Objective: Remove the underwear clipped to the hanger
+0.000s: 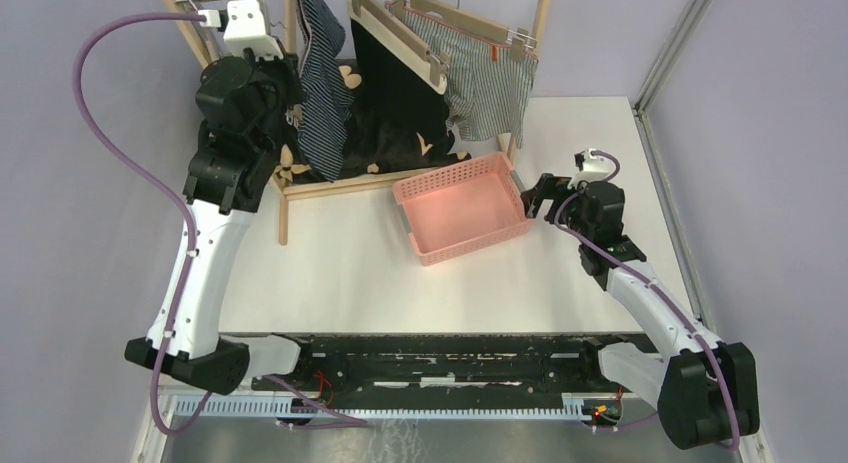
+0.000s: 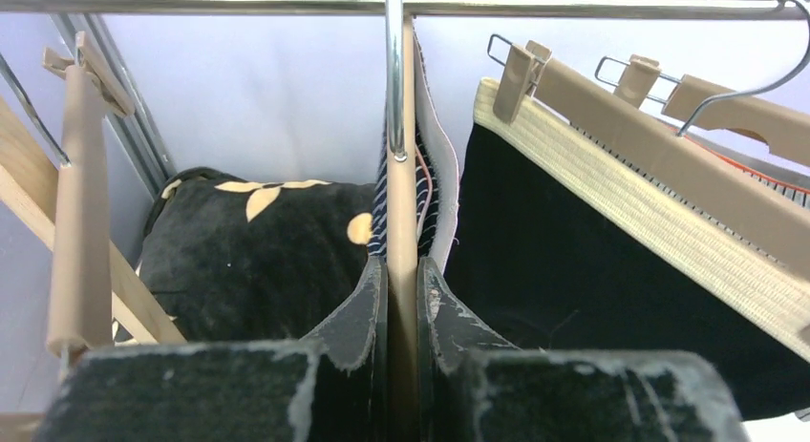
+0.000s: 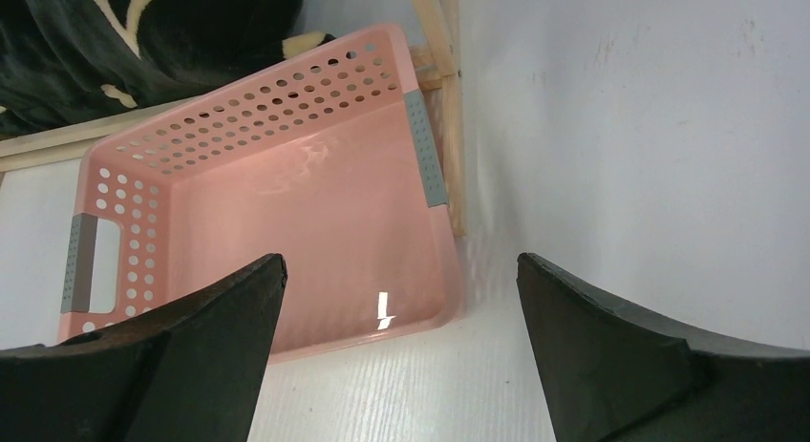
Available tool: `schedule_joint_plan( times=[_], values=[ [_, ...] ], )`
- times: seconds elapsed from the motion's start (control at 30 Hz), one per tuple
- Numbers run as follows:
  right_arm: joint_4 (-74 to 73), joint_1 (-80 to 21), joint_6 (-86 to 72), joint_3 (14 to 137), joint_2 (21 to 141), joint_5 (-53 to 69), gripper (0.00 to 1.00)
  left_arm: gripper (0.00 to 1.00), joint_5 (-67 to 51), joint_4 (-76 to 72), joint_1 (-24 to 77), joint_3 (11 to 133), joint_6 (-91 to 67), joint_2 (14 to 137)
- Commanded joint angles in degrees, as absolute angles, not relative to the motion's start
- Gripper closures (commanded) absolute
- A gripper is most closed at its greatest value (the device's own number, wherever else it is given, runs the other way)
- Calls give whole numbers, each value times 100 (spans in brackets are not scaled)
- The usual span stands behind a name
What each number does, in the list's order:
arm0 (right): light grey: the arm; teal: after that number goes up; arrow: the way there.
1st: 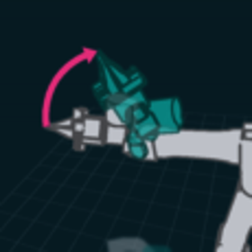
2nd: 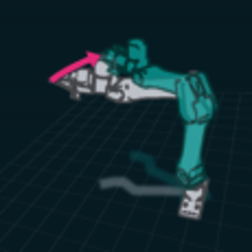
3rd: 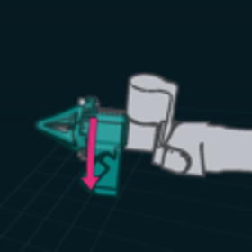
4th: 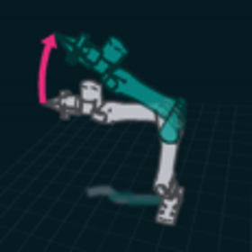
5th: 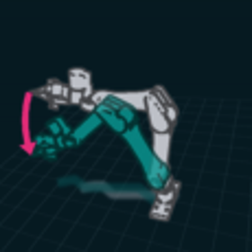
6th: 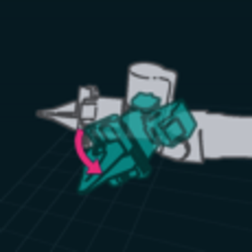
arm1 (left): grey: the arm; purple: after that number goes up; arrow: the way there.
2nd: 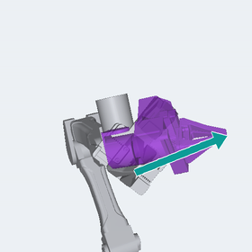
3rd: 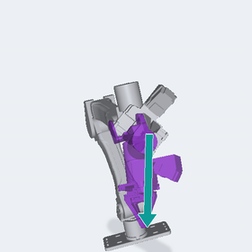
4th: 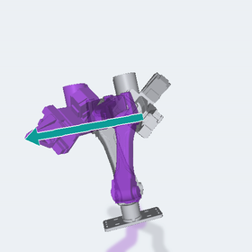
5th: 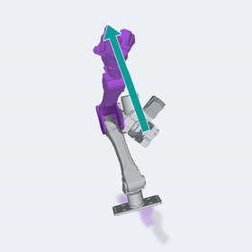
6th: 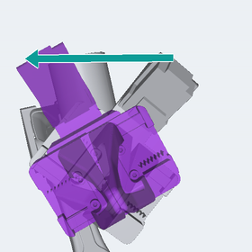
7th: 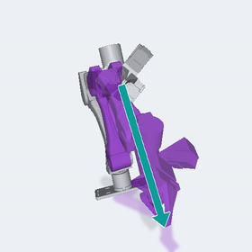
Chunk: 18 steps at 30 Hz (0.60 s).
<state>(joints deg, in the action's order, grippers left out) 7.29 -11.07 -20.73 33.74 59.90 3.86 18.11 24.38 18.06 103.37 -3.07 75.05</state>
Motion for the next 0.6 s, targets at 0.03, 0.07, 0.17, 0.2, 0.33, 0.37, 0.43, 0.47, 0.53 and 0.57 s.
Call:
schedule_joint_plan(
  times=[0.03, 0.07, 0.17, 0.2, 0.33, 0.37, 0.43, 0.47, 0.53, 0.57],
  values=[
    [1055, -1151, -2000, 3575, 6006, 352, 0, 97, 1869, 1547, 1784, 9615, -48, 6978],
    [1055, -1157, -1995, 3583, 6023, 352, 0, 97, 1832, 1506, 1784, 9422, -90, 6864],
    [1020, -1169, -1982, 3662, 6114, 377, 0, 97, 1723, 1368, 1793, 8736, -177, 6463],
    [1000, -1176, -1978, 3700, 6186, 385, 0, 97, 1685, 1344, 1793, 8510, -208, 6357],
    [943, -1186, -1973, 3892, 6400, 518, 0, 97, 1544, 1569, 1793, 7724, -405, 5897],
    [941, -1186, -1983, 3946, 6458, 582, 0, 97, 1438, 1607, 1793, 7528, -432, 5789],
    [942, -1186, -2020, 4091, 6564, 708, 0, 97, 1112, 1724, 1794, 7256, -479, 5599],
    [958, -1191, -2051, 4163, 6615, 776, 0, 97, 893, 1821, 1789, 7166, -482, 5531],
    [957, -1191, -2104, 4359, 6756, 968, 0, 97, 440, 2007, 1793, 6993, -439, 5414],
    [944, -1187, -2144, 4474, 6844, 1098, 0, 97, 174, 2066, 1796, 6890, -423, 5361]
  ],
)
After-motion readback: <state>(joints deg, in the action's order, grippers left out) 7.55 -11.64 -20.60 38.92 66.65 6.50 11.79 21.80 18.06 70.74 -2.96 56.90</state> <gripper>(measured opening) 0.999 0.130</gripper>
